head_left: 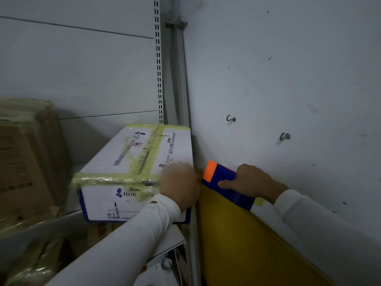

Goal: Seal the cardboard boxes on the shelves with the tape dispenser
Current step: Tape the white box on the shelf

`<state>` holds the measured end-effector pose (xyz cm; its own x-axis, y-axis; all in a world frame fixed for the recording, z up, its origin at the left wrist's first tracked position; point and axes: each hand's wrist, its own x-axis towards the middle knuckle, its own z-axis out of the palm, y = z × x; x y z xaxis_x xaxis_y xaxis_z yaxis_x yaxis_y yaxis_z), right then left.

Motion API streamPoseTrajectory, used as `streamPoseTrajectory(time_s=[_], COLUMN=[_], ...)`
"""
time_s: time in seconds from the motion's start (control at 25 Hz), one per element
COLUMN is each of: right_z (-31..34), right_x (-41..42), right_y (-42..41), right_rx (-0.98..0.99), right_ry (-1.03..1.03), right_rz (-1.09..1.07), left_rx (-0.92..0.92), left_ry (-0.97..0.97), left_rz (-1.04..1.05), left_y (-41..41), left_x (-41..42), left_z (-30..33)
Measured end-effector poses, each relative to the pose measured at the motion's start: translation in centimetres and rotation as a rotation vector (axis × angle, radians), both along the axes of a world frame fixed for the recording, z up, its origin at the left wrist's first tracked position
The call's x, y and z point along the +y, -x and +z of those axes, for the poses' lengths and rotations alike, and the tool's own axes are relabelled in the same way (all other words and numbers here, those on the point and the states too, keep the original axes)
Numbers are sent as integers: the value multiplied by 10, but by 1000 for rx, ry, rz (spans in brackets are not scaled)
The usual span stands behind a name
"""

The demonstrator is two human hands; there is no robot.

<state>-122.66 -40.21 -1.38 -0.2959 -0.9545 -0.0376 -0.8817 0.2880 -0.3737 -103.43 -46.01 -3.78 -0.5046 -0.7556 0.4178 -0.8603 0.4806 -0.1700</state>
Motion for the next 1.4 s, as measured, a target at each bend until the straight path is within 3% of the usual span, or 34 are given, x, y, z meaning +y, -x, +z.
streamPoseTrajectory(time_s=[0.16, 0.36, 0.48, 0.64, 0.76, 0.92, 1.08, 1.24, 1.4], right_z=[7, 38, 50, 48, 44, 46, 54, 69, 79], right_x=[11, 25, 26, 26, 27, 25, 24, 33, 35], right_y=[8, 13, 7, -8, -15, -24, -28, -13, -1], right_rx=[-163, -366, -353, -356, -363, -335, -325, -322, -303], right_ry=[80, 152, 138, 131, 119, 92, 121, 139, 127], right_rz=[37, 104, 149, 187, 205, 217, 222, 207, 194], left_rx=[20, 28, 6, -10, 88, 84, -63, -68, 15], left_ry=[24, 27, -39, -236, -338, -164, -116, -136, -281], left_rz=[-86, -360, -435, -304, -211, -102, 86, -1, -181], left_y=[-23, -69, -103, -157, -197, -187, -136, -132, -155], left_x=[3, -8, -29, -56, -61, -52, -56, -65, -77], left_z=[0, 5, 10, 23, 26, 22, 21, 23, 22])
